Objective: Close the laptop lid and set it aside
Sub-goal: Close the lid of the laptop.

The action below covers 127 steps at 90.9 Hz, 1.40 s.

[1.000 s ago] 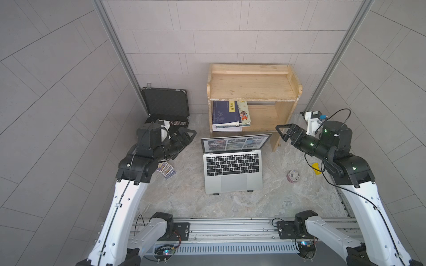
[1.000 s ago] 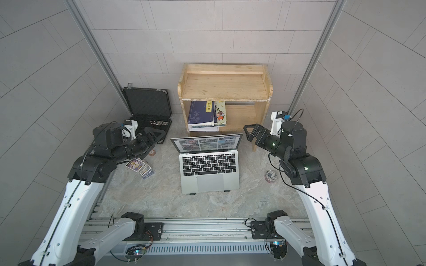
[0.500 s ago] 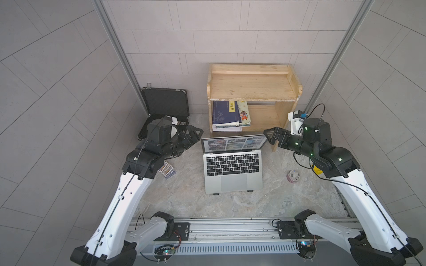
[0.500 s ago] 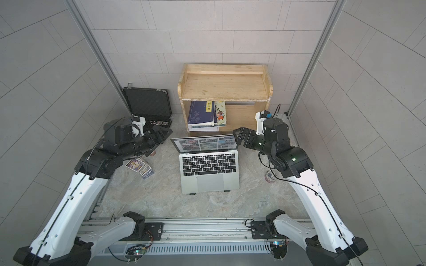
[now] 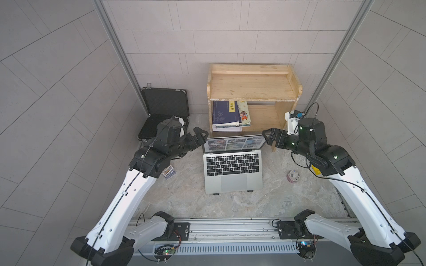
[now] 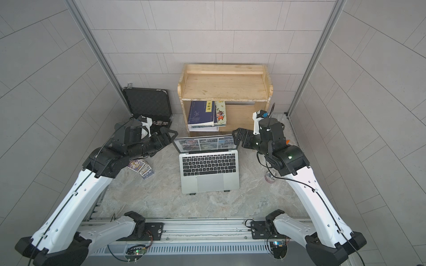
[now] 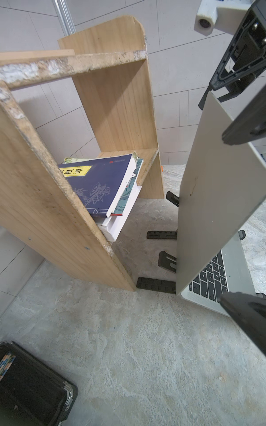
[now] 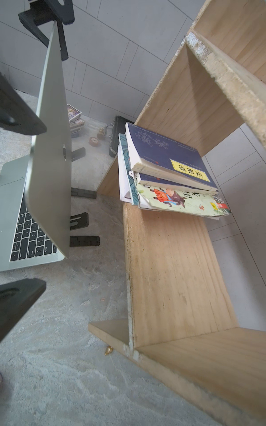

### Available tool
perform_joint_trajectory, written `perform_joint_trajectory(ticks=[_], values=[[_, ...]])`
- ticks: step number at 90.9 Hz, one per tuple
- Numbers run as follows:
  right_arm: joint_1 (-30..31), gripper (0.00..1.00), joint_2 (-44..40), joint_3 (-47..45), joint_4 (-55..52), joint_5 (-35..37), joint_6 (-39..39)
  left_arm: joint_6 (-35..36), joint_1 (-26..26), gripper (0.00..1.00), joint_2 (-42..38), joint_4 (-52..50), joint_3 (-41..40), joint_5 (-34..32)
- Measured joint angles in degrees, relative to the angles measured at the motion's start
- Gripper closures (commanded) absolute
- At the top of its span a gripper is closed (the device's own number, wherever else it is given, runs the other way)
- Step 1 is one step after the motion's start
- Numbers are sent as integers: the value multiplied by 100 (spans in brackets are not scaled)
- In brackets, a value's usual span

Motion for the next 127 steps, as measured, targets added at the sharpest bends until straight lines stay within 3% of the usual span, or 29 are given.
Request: perform_joint_trajectory(ticks=[68,127], values=[[116,0,-76,-264,131,221,-22,-74,-496,0,-210,155,-474,-278],[605,3,-758,-859,212,570,173,-188,-800,0,-629,179,-850,-487]])
